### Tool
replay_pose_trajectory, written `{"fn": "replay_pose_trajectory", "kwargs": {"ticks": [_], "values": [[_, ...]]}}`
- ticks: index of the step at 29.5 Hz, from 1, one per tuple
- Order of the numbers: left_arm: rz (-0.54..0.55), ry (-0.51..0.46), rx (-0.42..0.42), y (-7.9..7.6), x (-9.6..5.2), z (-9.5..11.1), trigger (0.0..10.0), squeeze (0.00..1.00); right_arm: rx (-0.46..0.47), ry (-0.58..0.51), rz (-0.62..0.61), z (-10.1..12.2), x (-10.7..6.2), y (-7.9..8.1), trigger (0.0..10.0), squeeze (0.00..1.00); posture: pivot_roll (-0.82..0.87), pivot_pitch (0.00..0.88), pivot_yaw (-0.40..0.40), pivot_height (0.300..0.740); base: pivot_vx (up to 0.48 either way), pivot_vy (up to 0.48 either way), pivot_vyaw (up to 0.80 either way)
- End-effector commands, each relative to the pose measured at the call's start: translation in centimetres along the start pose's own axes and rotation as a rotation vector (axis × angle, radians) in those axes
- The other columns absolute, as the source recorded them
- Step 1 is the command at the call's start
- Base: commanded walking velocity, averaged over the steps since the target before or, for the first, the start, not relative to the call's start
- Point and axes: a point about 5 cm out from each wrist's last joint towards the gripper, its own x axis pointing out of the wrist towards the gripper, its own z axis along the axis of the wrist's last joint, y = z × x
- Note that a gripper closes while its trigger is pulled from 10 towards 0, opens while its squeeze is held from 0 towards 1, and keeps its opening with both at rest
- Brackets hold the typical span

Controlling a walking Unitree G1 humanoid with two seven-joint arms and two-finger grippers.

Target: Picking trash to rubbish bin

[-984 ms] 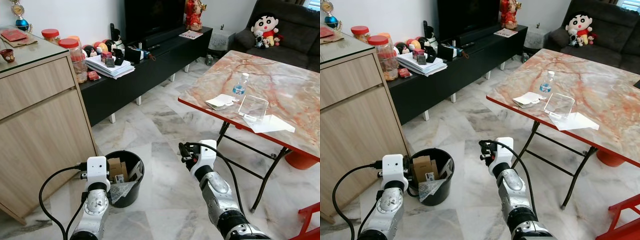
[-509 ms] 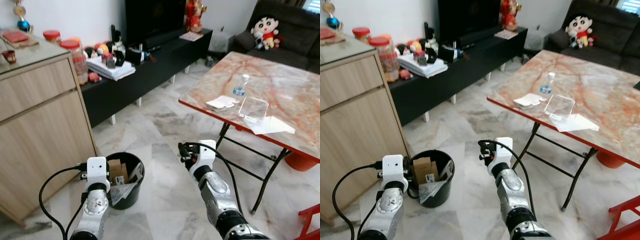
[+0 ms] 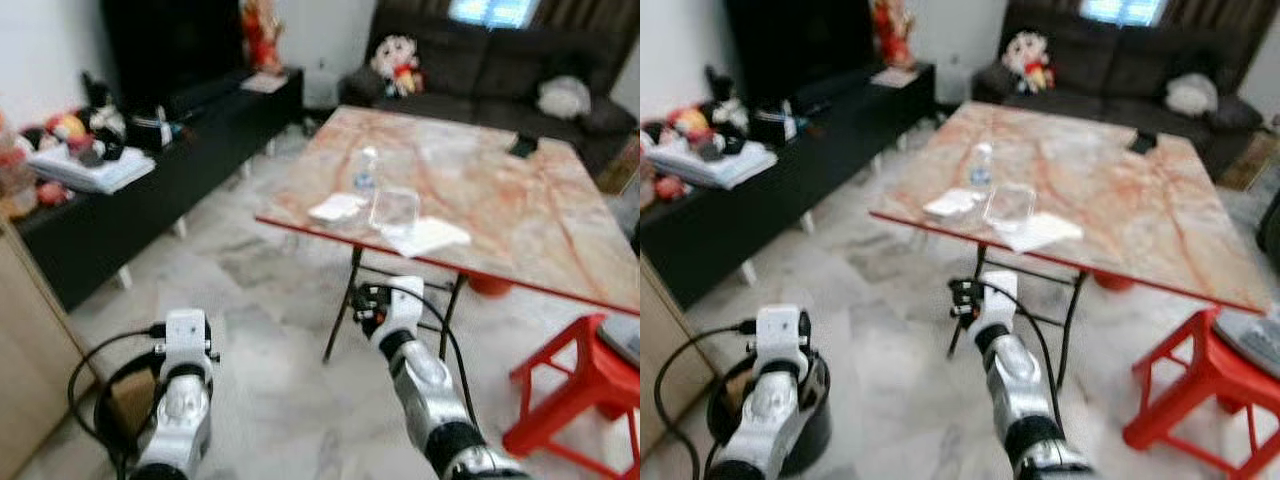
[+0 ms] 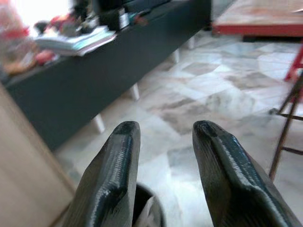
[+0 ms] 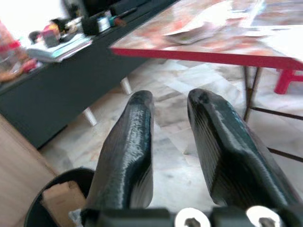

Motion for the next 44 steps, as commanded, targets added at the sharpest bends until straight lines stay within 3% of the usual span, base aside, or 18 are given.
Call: {"fn": "replay_pose_trajectory", "kwargs": {"ticks": [1,8,16,30,39,44], "values": [[-0.025,-0.003,-0.01,-0.92,-0.14,0.16,10.0,0.0,-0.004,-0.024,-0.03,0.56,-0.15,-0.94,10.0,0.0,-0.01,0.0,-0.05,0.74,0.0,0.0,0.0],[-0.021,0.003,-0.012,-0.87,-0.15,0.14,10.0,0.0,0.002,-0.011,-0.017,0.18,-0.14,-0.45,10.0,0.0,0.0,0.0,-0.054,0.74,0.0,0.0,-0.12],[-0.022,-0.014,-0.014,-0.85,-0.12,0.41,10.0,0.0,0.003,-0.009,-0.011,0.32,0.03,-0.27,10.0,0.0,0.0,0.0,-0.059,0.74,0.0,0.0,-0.76],[-0.003,0.003,-0.026,-0.86,0.04,0.39,10.0,0.0,-0.045,-0.022,0.006,0.87,0.24,-0.23,10.0,0.0,-0.01,0.0,-0.064,0.74,0.083,0.0,0.0],[0.004,0.008,-0.026,-0.75,0.04,0.31,10.0,0.0,-0.059,-0.006,0.005,0.76,0.31,-0.12,10.0,0.0,-0.01,0.0,-0.066,0.74,0.304,0.0,0.73],[0.005,0.01,-0.027,-0.76,0.03,0.3,10.0,0.0,-0.034,-0.012,-0.005,0.78,0.28,-0.25,10.0,0.0,-0.01,0.0,-0.069,0.74,0.302,0.0,0.0]]}}
